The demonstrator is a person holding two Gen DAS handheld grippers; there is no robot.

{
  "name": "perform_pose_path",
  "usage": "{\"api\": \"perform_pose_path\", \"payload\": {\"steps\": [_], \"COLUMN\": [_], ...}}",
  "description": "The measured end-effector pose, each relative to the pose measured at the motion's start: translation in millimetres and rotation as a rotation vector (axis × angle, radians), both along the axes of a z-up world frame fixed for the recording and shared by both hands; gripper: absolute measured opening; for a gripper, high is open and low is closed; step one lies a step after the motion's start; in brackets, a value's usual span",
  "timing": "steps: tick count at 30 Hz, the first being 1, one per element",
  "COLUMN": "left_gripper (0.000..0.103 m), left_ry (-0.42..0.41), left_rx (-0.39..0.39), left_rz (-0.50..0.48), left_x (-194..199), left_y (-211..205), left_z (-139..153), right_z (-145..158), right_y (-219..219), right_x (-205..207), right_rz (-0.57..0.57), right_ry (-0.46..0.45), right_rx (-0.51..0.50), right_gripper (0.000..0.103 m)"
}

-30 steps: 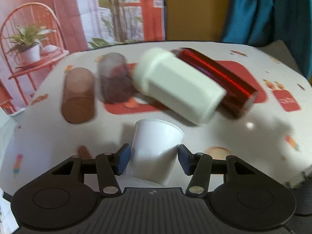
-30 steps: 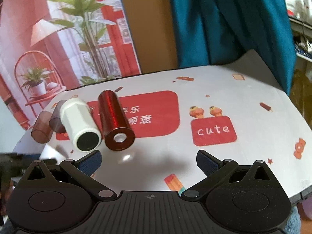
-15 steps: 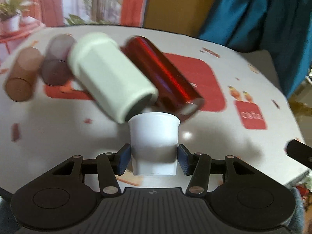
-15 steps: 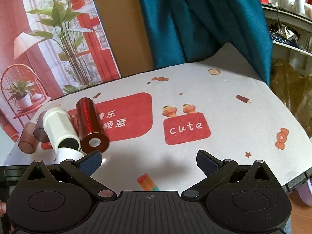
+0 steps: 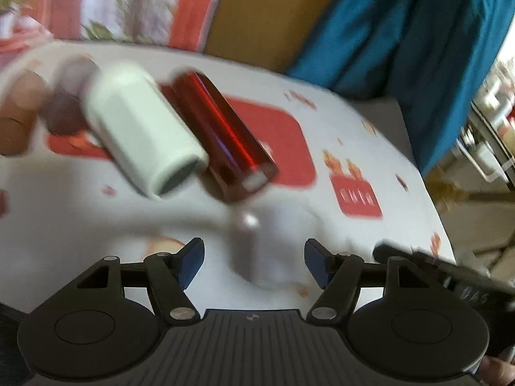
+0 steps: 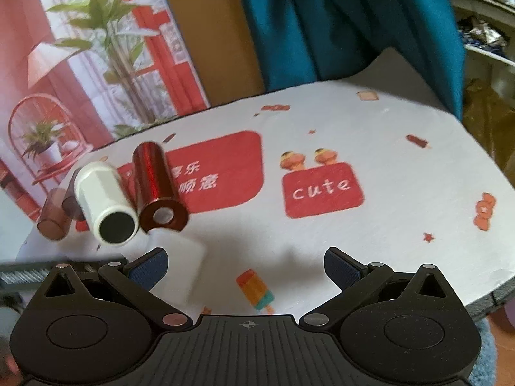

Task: Flip cup upright
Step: 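Lift the white cup and rotate the left gripper to turn it upright, then lower the upright white cup onto the cloth and open the left gripper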

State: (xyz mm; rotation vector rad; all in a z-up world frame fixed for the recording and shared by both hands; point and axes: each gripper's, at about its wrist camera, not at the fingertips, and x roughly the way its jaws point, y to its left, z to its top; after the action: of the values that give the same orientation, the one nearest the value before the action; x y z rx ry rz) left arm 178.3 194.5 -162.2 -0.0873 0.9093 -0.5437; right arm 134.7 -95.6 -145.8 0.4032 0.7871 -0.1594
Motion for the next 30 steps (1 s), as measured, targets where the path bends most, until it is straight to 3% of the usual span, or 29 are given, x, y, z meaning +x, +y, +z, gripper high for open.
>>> {"api": "perform_pose_path", "payload": {"steps": [4,7,10,13,16,18,22,30], "left_gripper": [0.079,0.085,0.091,0.092,0.092,0.092,0.092,0.092], "left_ry": [-0.186,-0.333,-0.386,-0.358,-0.283,-0.242,-0.213,-0.152], "left_rx": [0.09,0.193,0.244,0.238,0.183,0.15,0.131,0.099], "left_rz": [0.131,0.223,0.283,0.317,0.367,0.368,0.357,0.368], "left_x": [-13,-26,-39,-41,-46,-50,-56,-61], "left_y": [25,41,58,79,101,112,119,122], "left_z": [30,50,60,59,49,42,38,22], "right_z": [-17,-35,-51,-51,-54,-54,-49,-23], "right_y": [6,4,-3,-3,-2,0,6,61], "right_x": [21,39,50,55,59,61,54,52], "right_rz": [0.09,0.102,0.054,0.06,0.061,0.06,0.072,0.236], "right_ry": [0.069,0.126,0.16,0.163,0.161,0.162,0.149,0.051], "right_rx": [0.082,0.201,0.302,0.299,0.293,0.279,0.253,-0.083], "right_gripper": [0.103,0.094,0.087,0.076,0.068,0.058,0.057,0.055]}}
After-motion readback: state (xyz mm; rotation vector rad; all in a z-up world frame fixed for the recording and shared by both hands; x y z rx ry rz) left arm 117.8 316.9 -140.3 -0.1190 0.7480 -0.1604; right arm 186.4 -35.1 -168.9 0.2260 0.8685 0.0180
